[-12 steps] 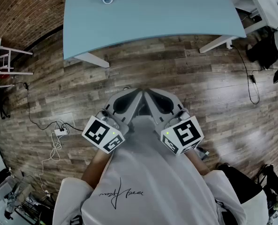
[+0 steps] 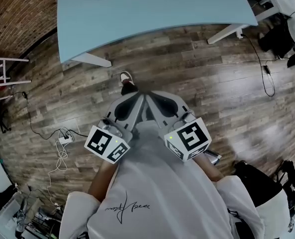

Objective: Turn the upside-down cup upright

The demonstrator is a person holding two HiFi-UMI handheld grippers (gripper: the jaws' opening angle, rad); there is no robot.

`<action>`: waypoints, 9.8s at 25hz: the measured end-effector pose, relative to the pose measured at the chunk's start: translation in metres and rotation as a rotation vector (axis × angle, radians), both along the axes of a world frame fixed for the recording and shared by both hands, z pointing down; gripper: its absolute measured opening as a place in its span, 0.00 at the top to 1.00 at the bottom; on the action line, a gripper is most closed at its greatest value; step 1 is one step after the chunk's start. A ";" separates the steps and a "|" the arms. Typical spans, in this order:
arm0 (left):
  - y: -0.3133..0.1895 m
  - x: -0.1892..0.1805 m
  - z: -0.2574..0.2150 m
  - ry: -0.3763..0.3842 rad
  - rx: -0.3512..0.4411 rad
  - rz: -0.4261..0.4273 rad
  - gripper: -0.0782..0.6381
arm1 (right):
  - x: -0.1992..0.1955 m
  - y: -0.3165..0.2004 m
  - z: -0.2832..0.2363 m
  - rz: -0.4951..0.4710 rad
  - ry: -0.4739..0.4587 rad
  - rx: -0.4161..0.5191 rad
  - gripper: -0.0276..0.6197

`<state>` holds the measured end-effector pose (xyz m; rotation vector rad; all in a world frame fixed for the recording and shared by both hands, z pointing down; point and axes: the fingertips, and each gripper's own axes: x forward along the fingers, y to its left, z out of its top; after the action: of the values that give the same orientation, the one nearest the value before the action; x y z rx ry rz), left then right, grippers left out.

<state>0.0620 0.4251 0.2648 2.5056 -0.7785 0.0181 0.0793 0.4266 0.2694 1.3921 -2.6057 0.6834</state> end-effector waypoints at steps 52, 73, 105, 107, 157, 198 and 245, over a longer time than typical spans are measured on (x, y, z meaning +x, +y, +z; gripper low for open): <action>-0.258 -0.133 -0.012 0.159 -0.007 -0.087 0.88 | -0.102 -0.260 -0.018 0.090 0.111 0.003 0.92; -0.348 -0.158 -0.016 0.094 0.039 -0.218 0.88 | -0.109 -0.334 -0.014 0.067 0.007 -0.004 0.92; -0.439 -0.110 0.026 -0.075 -0.078 -0.314 0.88 | -0.039 -0.438 0.041 -0.020 -0.062 -0.173 0.92; -0.443 -0.111 0.029 -0.089 -0.083 -0.315 0.88 | -0.038 -0.444 0.046 -0.017 -0.066 -0.182 0.92; -0.552 -0.135 0.159 -0.218 -0.339 -0.278 0.88 | -0.047 -0.538 0.156 -0.019 -0.014 -0.436 0.92; -0.555 -0.123 0.184 -0.217 -0.387 -0.238 0.88 | -0.068 -0.532 0.166 -0.088 -0.213 -0.503 0.92; -0.507 -0.094 0.193 -0.177 -0.455 -0.105 0.88 | -0.044 -0.474 0.163 -0.116 -0.047 -0.618 0.92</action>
<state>-0.0318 -0.0816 0.4578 2.0485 -0.8644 0.3452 0.0356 -0.0477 0.4323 1.0294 -2.1846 1.3595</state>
